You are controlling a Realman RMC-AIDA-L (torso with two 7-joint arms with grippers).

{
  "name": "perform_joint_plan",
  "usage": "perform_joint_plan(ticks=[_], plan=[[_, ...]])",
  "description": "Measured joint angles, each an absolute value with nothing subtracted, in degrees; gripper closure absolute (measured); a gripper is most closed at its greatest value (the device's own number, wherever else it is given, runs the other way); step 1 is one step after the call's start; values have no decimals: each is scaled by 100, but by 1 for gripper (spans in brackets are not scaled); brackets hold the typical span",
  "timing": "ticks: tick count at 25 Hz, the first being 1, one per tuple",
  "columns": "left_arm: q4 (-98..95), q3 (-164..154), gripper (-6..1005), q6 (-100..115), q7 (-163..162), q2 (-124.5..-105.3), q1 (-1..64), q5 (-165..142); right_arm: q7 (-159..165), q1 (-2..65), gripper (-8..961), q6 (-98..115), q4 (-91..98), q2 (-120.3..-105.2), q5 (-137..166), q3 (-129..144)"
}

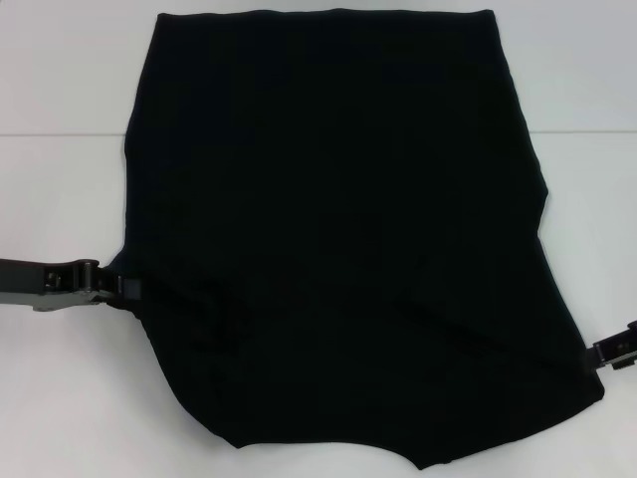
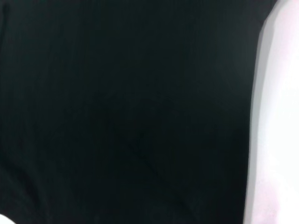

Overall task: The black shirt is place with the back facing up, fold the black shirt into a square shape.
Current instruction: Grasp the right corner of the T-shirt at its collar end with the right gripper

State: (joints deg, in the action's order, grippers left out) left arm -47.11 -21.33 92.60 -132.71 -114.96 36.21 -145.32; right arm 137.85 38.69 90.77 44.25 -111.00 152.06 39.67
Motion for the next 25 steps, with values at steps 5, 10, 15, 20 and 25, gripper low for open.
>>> perform_joint_plan(ticks=[5, 10, 15, 20, 25], plan=[[-4711, -2118, 945, 9255, -13280, -11496, 3611, -14526, 13784, 3872, 412, 8985, 4409, -11184, 15221, 4057], [-4711, -2054, 945, 9241, -13280, -11496, 3600, -14513, 13794, 3909, 413, 8872, 4408, -11285, 15435, 4069], [-4711, -2042, 945, 9204, -13281, -11496, 3583, -14511, 13802, 3950, 414, 8831, 4402, -11370, 15485, 4070], [-4694, -2039, 946, 9185, -13281, -11496, 3576, -14511, 13784, 4028, 415, 8871, 4428, -11484, 15453, 4058], [-4675, -2036, 946, 9182, -13280, -11496, 3578, -14511, 13770, 4121, 415, 8895, 4415, -11592, 15447, 4065]])
